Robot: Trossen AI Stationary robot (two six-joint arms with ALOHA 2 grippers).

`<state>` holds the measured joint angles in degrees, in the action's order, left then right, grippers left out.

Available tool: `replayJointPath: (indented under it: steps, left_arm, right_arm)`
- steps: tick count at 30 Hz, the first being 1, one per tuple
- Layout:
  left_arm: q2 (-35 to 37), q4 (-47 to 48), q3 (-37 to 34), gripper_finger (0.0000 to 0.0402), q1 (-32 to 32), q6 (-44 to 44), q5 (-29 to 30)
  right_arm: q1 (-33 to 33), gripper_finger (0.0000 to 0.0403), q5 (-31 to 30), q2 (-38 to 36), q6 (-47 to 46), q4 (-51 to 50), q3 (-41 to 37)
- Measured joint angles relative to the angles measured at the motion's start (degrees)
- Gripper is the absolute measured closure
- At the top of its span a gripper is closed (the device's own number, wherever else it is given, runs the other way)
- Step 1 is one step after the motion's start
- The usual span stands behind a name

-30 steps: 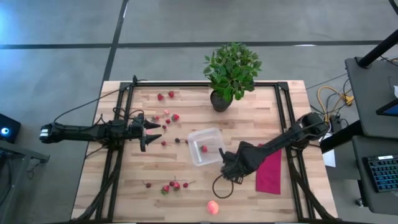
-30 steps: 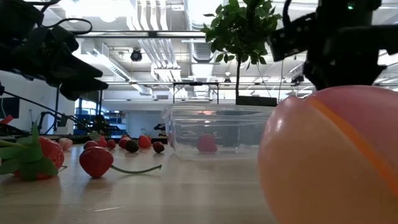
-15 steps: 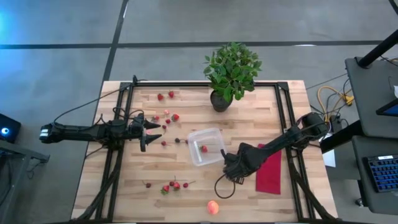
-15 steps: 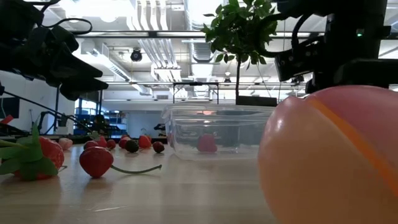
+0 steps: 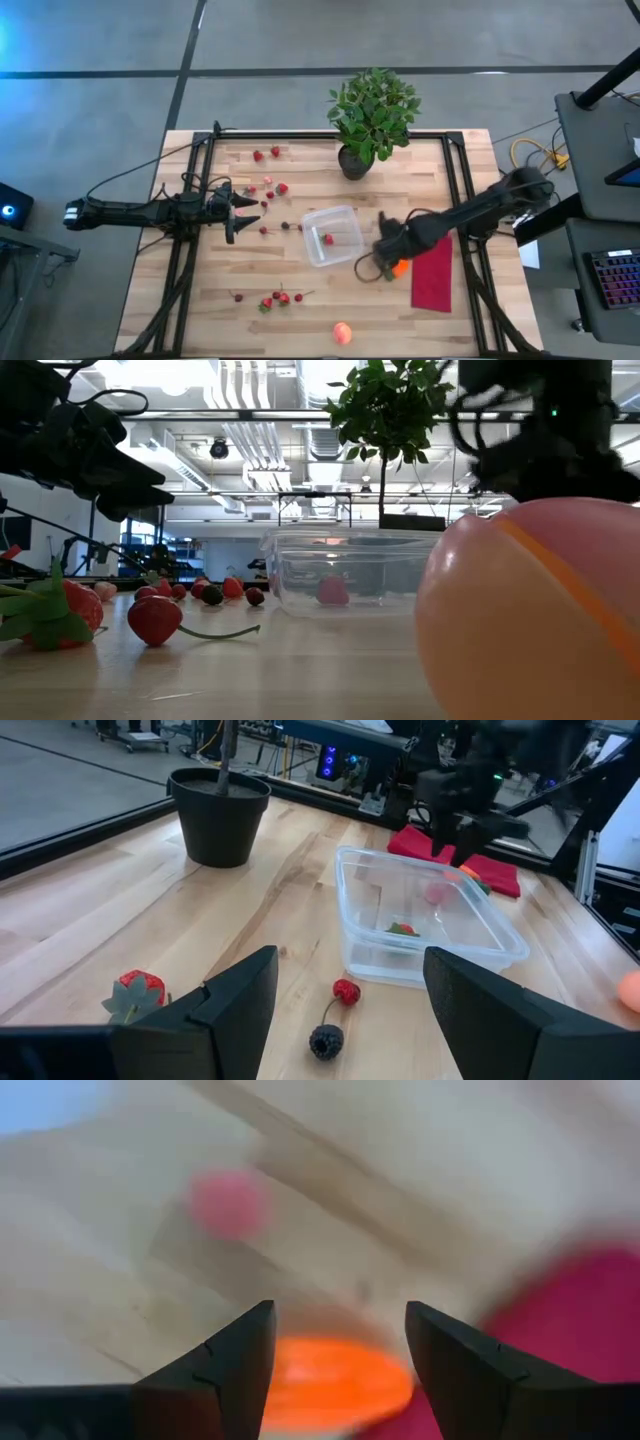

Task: Pick and placing Produce into tupperware
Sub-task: Put the orange carrot into the transparent bin

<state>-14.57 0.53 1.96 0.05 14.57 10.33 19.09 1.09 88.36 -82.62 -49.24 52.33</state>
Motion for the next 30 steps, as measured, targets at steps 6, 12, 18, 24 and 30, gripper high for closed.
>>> replayJointPath:
  steps: [6,12,18,24,30]
  left_arm:
    - [0.02,-0.1,0.0,0.0164,0.0,-0.02,0.02]
    - [0.0,0.03,0.0,0.0164,-0.01,0.0,-0.02]
    - [0.0,-0.04,0.0,0.0164,-0.02,0.0,-0.02]
    - [-0.01,-0.03,0.0,0.0164,0.0,0.0,0.0]
    - [0.03,-0.02,0.0,0.0164,0.0,-0.02,-0.02]
  right_arm:
    - [2.48,0.0189,5.21,-5.9,-9.75,4.49,-6.29]
    - [5.3,0.0188,2.92,-8.4,-6.75,4.79,-6.99]
    - [9.19,0.0188,-8.51,-7.9,15.42,4.64,-2.85]
    - [9.95,0.0188,-0.95,-5.38,38.7,3.12,-1.34]
    - [10.75,0.0188,3.26,-0.66,47.12,1.78,-0.63]
